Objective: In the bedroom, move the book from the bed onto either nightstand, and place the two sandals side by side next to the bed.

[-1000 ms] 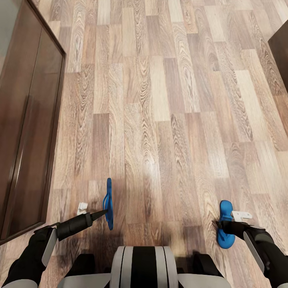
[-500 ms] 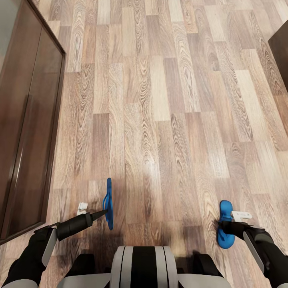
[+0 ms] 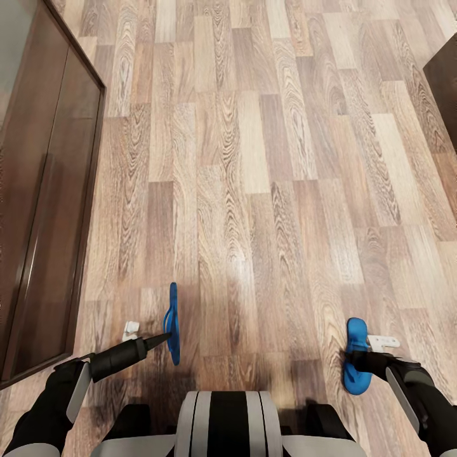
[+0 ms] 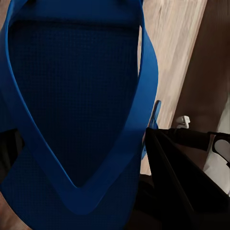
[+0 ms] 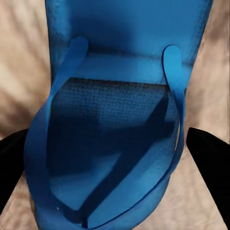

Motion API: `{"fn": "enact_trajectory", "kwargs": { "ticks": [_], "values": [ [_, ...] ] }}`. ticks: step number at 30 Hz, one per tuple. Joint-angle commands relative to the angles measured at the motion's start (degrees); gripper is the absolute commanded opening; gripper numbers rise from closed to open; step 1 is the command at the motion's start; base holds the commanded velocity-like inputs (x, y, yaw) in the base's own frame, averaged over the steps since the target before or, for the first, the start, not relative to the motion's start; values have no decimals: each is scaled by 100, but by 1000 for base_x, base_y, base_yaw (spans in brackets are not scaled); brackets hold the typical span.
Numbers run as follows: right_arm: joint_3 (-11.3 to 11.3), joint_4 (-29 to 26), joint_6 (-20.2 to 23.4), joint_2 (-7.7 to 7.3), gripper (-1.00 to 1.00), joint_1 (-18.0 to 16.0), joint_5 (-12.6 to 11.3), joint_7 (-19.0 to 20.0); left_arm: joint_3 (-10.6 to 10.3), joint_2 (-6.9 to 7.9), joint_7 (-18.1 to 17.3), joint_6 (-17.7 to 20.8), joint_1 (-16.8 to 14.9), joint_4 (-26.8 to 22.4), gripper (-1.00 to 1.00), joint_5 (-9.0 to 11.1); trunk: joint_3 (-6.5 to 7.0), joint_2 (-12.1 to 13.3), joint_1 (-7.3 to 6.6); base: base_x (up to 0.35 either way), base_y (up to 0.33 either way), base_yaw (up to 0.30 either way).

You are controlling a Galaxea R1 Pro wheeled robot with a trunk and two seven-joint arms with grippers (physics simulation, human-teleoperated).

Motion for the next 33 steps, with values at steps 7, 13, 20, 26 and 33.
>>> {"fn": "enact_trajectory", "kwargs": {
  "ticks": [7,13,20,26,33],
  "values": [
    [-6,-14,33,0,-100,0,-53,-1,-1,0,-21,43,0,1,-100,9,153,8,-18,0,0,0],
    [0,-15,34,0,-100,0,-53,-1,-1,-4,-21,43,0,1,-100,9,286,17,-34,0,0,0],
    [-9,-27,38,0,-100,-1,-51,8,-1,-5,-17,43,-1,1,-100,9,441,26,-52,0,0,0],
    [-70,-76,62,-27,-100,9,-100,51,-2,-74,59,29,-1,8,-100,-49,574,34,-67,0,0,0],
    [-151,9,67,-1020,-100,41,-890,1914,14,-45,116,11,6,54,-100,-108,729,43,-86,0,0,0]
  ]
}}
